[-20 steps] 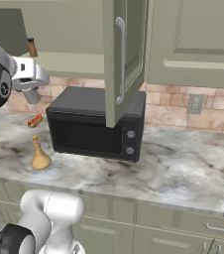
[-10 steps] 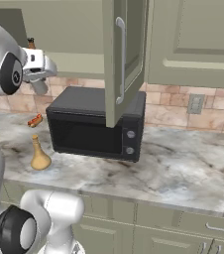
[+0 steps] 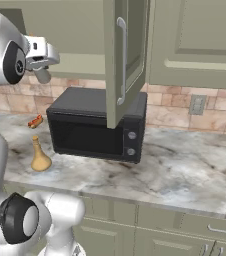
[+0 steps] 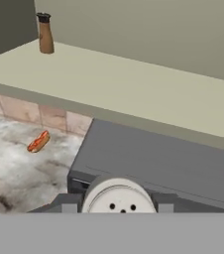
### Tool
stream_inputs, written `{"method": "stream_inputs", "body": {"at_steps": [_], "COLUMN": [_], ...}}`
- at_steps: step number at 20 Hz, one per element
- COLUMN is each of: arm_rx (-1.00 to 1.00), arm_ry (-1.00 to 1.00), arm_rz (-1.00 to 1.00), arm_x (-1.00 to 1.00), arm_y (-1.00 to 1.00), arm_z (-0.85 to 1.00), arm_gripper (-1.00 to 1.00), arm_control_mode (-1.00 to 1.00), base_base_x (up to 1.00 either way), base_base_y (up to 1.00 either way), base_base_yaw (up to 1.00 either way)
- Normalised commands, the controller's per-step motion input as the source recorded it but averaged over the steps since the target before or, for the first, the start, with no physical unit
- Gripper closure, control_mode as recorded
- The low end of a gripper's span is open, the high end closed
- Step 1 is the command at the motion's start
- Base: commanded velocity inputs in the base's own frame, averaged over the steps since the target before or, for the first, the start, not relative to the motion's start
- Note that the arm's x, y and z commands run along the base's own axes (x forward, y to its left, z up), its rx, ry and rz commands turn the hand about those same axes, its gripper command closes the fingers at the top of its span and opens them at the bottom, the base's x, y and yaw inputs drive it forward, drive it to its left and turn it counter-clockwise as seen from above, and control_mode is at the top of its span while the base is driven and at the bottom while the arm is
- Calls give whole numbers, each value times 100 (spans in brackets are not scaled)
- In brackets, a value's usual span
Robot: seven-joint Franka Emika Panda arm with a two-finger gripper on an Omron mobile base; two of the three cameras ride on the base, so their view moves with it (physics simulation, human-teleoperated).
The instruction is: Pick the shaker and oil and vinegar bottle from the counter and place them in the cabinet.
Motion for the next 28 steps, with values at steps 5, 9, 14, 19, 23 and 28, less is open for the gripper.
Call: {"method": "stream_inputs", "body": {"at_steps": [5, 9, 14, 19, 23, 28], "arm_rx": [-1, 0, 0, 0, 0, 0], "arm_ry": [-1, 0, 0, 0, 1, 3], "arm_rz": [0, 0, 0, 0, 0, 0], "arm_x": [31, 38, 49, 51, 47, 46], "arm_y": [0, 0, 0, 0, 0, 0], "arm_z": [13, 12, 8, 0, -1, -1], "arm_gripper": [100, 100, 100, 100, 100, 100], "arm_control_mode": [-100, -100, -100, -100, -100, -100], "base_base_x": [0, 0, 0, 0, 0, 0], "base_base_y": [0, 0, 0, 0, 0, 0], "base_base_yaw": [0, 0, 0, 0, 0, 0]}}
